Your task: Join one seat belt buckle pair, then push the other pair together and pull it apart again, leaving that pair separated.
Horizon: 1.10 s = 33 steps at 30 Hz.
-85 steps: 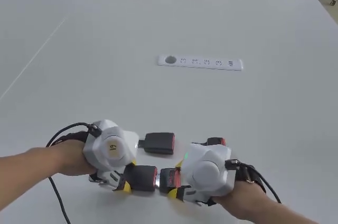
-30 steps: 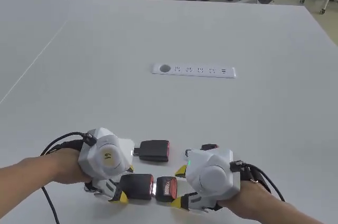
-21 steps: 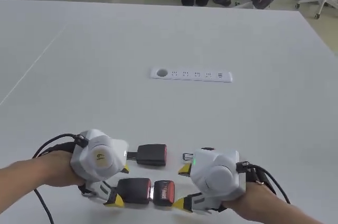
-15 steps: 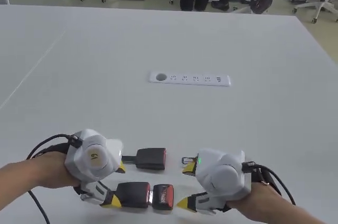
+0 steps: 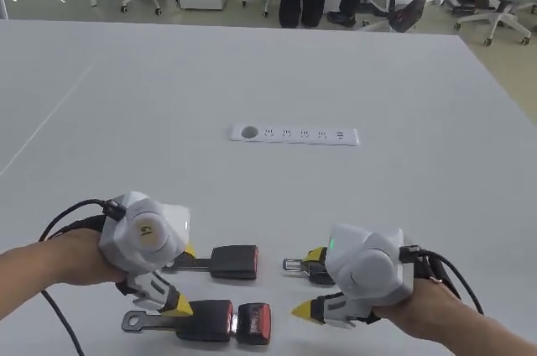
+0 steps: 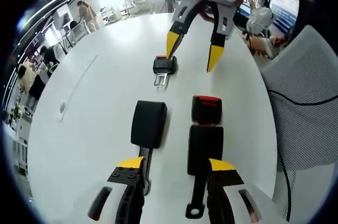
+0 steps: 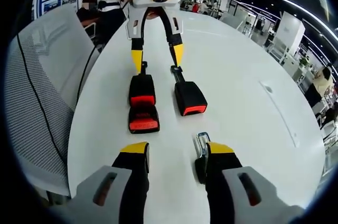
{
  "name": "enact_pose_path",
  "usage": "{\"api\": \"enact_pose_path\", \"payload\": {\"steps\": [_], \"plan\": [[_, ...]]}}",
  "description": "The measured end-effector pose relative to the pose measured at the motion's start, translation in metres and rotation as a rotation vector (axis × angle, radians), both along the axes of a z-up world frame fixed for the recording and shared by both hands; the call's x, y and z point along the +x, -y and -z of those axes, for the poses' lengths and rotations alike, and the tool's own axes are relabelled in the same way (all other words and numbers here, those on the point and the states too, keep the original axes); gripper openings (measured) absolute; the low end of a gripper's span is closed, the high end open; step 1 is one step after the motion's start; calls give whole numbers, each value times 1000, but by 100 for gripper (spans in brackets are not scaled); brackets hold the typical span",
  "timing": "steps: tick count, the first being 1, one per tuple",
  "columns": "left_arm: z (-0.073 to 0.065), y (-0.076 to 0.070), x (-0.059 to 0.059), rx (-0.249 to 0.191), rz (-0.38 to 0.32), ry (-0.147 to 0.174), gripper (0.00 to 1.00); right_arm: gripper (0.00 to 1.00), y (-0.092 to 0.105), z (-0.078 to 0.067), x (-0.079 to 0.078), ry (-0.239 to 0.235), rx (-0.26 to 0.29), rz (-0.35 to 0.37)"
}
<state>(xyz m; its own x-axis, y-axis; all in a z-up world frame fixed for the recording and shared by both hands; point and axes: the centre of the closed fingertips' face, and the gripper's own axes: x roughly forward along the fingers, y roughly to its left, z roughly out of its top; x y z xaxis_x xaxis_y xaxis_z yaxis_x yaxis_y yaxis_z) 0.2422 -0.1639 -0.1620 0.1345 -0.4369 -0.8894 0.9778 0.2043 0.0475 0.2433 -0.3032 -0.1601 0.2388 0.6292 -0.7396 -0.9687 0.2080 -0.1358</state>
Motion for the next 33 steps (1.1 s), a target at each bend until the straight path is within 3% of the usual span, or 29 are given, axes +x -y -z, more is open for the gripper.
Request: {"api": "enact_pose_path", "payload": {"steps": [9, 13, 17, 27, 33], "plan": [[1, 5, 22, -11, -6, 11, 47, 40, 15, -2, 15, 7, -10, 18], [-3, 15, 26, -21, -15, 10, 47, 40, 20, -1, 21, 3, -13, 23], [5, 15, 37, -27, -21, 7, 47, 40, 25, 2, 27, 2, -24, 22], [15, 22, 45, -4, -13, -22, 47, 40, 37, 6, 39, -20, -42, 34], [24, 22, 48, 17, 2, -44, 44, 41, 41, 12, 43, -42, -69, 5]]}}
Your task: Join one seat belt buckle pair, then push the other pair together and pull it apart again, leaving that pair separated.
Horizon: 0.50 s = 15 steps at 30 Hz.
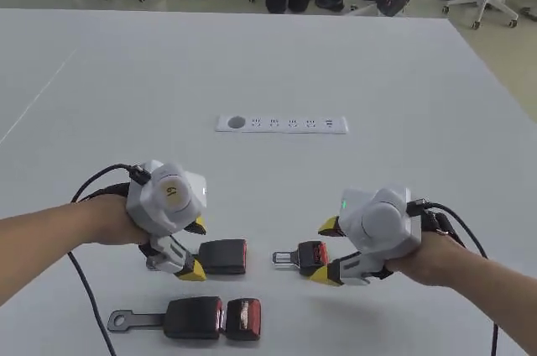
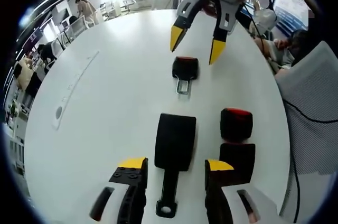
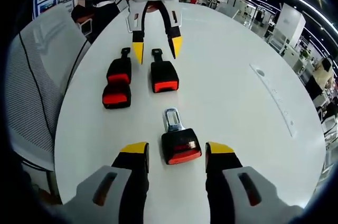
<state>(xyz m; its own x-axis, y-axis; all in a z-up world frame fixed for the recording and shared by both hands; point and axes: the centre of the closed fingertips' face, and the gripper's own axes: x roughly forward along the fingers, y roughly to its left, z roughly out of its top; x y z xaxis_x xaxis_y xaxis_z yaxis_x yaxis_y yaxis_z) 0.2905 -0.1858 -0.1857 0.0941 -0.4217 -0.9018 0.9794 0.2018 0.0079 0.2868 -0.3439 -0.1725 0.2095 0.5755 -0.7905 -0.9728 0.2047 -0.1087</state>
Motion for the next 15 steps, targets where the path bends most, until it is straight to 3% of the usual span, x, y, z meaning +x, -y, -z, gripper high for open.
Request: {"api": "enact_pose_path", "payload": {"steps": [2, 6, 8, 10, 14, 15], "plan": [[-1, 3, -3, 5, 4, -10, 43, 41, 3, 5, 2, -7, -19, -16], [11, -3, 2, 21, 19, -26, 41, 40, 5, 10, 6, -24, -46, -49], [6, 3, -3, 25, 17, -32, 41, 40, 7, 14, 8, -29, -65, -71], [15, -2, 4, 27, 17, -39, 41, 40, 7, 14, 8, -36, -77, -86], [10, 5, -3, 31, 28, -52, 41, 39, 8, 18, 12, -48, -91, -109], [16, 2, 1, 34, 30, -56, 41, 38, 8, 19, 12, -52, -94, -113]]}}
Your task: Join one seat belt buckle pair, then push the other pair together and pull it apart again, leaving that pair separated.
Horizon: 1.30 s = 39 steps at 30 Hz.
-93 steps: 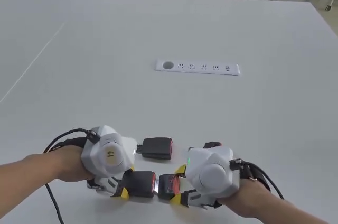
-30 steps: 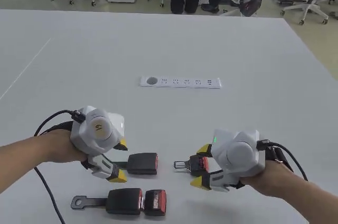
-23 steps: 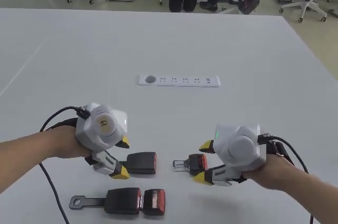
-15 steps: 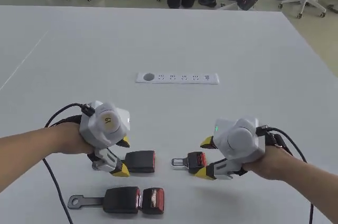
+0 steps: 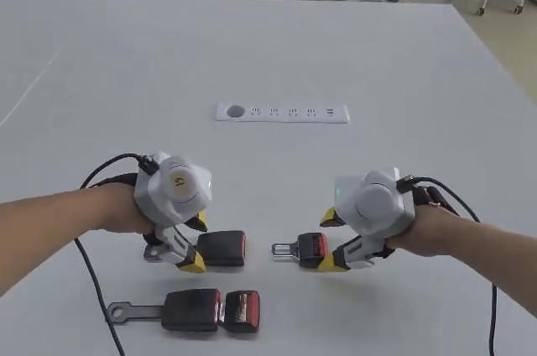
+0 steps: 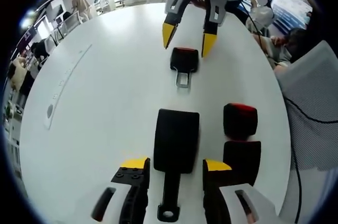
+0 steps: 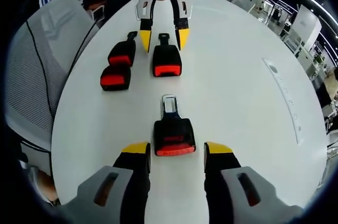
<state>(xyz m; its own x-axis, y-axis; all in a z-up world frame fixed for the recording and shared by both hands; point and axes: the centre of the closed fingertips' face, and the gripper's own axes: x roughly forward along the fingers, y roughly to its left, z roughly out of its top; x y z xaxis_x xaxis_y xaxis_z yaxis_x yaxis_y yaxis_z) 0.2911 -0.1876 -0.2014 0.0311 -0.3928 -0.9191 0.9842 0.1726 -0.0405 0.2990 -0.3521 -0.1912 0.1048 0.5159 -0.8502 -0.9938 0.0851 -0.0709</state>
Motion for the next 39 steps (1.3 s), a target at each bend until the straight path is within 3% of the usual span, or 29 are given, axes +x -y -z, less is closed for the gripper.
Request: {"api": "enact_pose_path", "payload": {"steps": [9, 15, 17, 21, 25, 39], "plan": [[7, 1, -1, 41, 54, -9, 37, 36, -1, 13, -3, -46, -21, -31], [18, -5, 8, 48, 72, -11, 34, 33, -1, 17, -4, -48, -30, -54], [18, -6, 9, 44, 73, -12, 33, 32, -1, 17, -3, -48, -27, -53], [7, 2, 0, 39, 70, -8, 32, 32, -1, 19, -4, -51, -25, -57], [14, -2, 5, 35, 67, -10, 32, 32, -1, 20, -4, -48, -24, -60], [13, -1, 4, 31, 40, -4, 31, 31, -1, 20, -4, -44, -31, -51]]}}
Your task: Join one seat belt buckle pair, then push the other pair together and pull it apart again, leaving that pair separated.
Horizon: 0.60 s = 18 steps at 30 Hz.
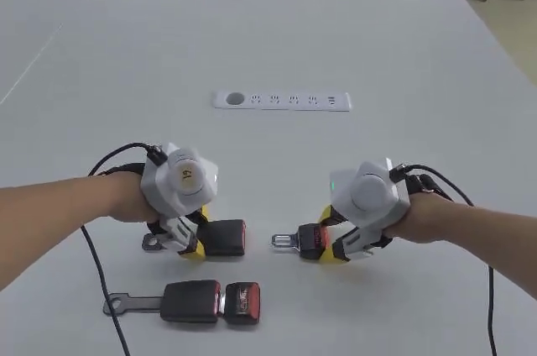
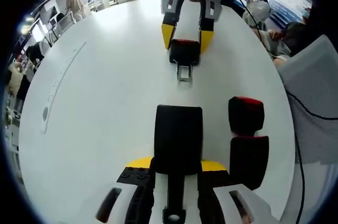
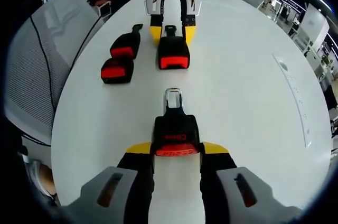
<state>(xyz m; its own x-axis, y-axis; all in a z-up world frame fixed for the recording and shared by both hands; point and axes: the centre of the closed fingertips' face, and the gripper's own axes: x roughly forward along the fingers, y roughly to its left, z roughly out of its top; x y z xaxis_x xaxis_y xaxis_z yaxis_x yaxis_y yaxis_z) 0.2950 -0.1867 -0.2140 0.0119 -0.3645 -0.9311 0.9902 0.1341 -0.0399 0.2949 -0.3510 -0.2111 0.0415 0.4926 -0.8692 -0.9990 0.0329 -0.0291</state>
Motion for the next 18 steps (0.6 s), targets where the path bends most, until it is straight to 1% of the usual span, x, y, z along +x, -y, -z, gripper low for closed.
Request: {"api": "enact_pose_path", "payload": {"steps": [2, 4, 5, 7, 8, 9, 12, 17, 18], "plan": [[0, 0, -1, 0, -2, 4, 31, 31, -1, 0, 0, 1, -1, -2], [2, -1, 1, -1, -6, 3, 31, 31, -2, -1, 0, 1, 1, -3], [-2, 1, -1, 0, -4, 3, 31, 31, -2, -1, 1, 2, 0, -4], [-4, 2, -3, 7, 6, 1, 31, 31, -4, -1, 1, 2, 1, -3], [-3, 2, -3, 13, 12, -1, 31, 31, -5, -1, -1, 2, 2, -3], [1, -1, 1, 18, 23, -1, 31, 31, -6, -2, -1, 1, 2, -3], [1, -1, 0, 29, 33, -4, 31, 31, -8, -2, 0, 2, 4, -2], [-1, 0, -2, 19, 16, -4, 31, 31, -13, -3, 1, 8, 10, -3], [0, 0, -1, 18, 13, -4, 31, 31, -14, -4, 1, 7, 11, -4]]}}
